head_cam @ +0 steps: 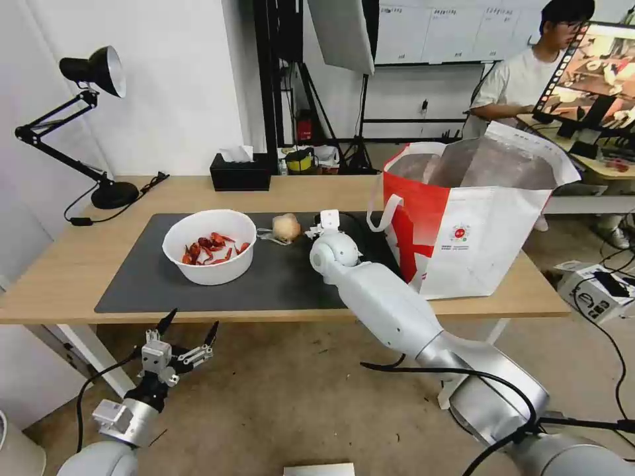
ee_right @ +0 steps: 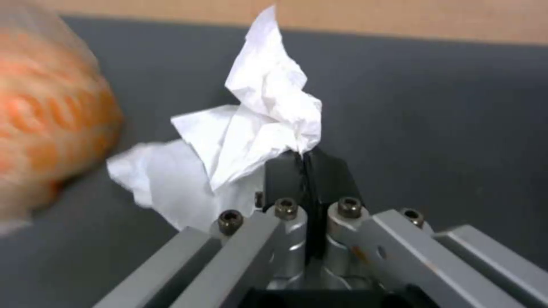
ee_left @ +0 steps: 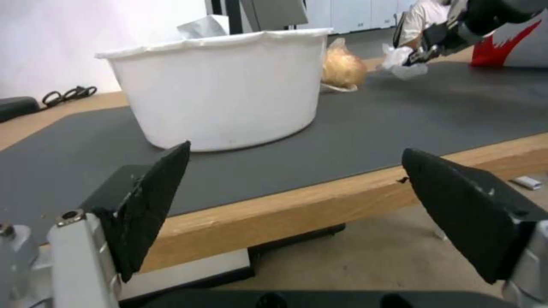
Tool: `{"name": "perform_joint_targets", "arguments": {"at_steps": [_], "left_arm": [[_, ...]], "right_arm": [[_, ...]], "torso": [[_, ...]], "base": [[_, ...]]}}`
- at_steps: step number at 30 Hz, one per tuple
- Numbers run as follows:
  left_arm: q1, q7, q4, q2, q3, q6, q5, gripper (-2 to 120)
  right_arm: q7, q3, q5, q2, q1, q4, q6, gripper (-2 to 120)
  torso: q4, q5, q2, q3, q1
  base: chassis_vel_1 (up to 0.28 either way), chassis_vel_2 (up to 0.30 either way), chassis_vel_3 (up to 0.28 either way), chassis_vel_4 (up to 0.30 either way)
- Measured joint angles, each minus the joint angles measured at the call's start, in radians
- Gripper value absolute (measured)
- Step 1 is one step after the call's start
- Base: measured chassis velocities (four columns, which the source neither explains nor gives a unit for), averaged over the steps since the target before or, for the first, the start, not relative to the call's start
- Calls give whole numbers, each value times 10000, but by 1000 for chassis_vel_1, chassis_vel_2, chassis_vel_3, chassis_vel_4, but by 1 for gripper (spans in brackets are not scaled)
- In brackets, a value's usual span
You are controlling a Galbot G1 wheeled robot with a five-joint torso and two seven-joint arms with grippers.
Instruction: Pick up the trash from the table and place it into the takeout bag.
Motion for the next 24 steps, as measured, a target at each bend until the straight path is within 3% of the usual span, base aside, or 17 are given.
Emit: {"name": "perform_joint_targets", "arguments": {"at_steps": [10, 14, 24], "left_arm": [[40, -15, -140, -20, 19, -2, 0, 100], [151, -61, -227, -14, -21, 0, 3, 100], [285, -117, -339, -75, -29, 33, 18, 100]], "right_arm": [[-560, -121, 618, -1652, -531, 2894, 170, 0], [-632, -57, 849, -2562, -1070, 4646, 149, 0], [-1201, 645, 354, -3715, -1875, 6750, 371, 0]], "torso": [[-1, 2, 0, 0, 0], [-1, 2, 0, -1, 0], [0, 3, 0, -2, 0]], "base": [[0, 0, 0, 0], [0, 0, 0, 0], [0, 0, 0, 0]]}}
